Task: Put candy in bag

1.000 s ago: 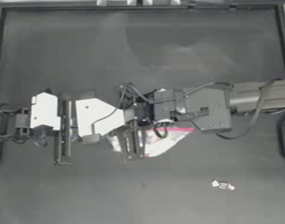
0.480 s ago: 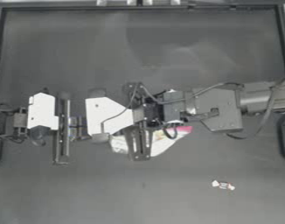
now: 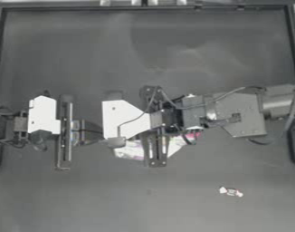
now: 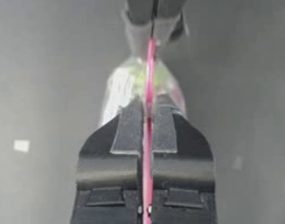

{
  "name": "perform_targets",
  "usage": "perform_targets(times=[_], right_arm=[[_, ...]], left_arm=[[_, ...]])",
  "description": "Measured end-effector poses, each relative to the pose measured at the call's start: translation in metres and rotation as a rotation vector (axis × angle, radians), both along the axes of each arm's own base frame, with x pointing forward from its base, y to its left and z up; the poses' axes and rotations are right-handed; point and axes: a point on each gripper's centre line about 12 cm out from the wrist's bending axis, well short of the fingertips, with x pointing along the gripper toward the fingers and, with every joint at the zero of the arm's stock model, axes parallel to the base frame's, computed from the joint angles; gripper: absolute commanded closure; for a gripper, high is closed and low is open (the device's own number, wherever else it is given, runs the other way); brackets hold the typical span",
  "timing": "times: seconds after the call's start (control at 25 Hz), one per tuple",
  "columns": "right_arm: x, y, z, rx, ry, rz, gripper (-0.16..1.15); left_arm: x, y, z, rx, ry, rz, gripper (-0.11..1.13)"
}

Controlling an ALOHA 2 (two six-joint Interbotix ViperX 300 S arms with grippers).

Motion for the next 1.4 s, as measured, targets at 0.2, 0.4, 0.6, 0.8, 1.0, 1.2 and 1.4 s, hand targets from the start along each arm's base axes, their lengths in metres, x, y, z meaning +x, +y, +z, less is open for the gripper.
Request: perform_targets(times=[0.2, 0.4, 0.6, 0.8, 1.0, 1.2, 1.4], right_arm=[[-0.012, 0.0, -0.004, 0.009, 0.017, -0.017, 0.92], [-0.026, 0.0, -0.007, 0.024, 0.029, -0.047, 0.92], [-0.04, 0.0, -0.007, 0.037, 0.036, -0.073, 0.92], [-0.056, 0.001, -0.012, 0.047, 0.055, -0.095, 0.92], [-0.074, 0.001, -0.01, 0.069, 0.05, -0.137, 0.92], [-0.09, 0.002, -0.01, 0.085, 0.039, -0.164, 0.92], [-0.104, 0.003, -0.013, 0.089, 0.044, -0.191, 0.92]], left_arm=[[-0.001, 0.0, -0.001, 0.0, 0.005, 0.0, 0.99], [-0.002, 0.0, -0.002, 0.0, 0.008, 0.0, 0.99], [-0.002, 0.0, -0.002, 0.0, 0.006, 0.002, 0.99], [-0.002, 0.0, -0.003, 0.0, 0.009, 0.0, 0.99], [-0.002, 0.0, -0.002, 0.0, 0.005, 0.0, 0.99], [-0.001, 0.0, -0.002, 0.0, 0.003, 0.0, 0.99], [-0.002, 0.001, -0.002, -0.001, 0.005, 0.003, 0.99]])
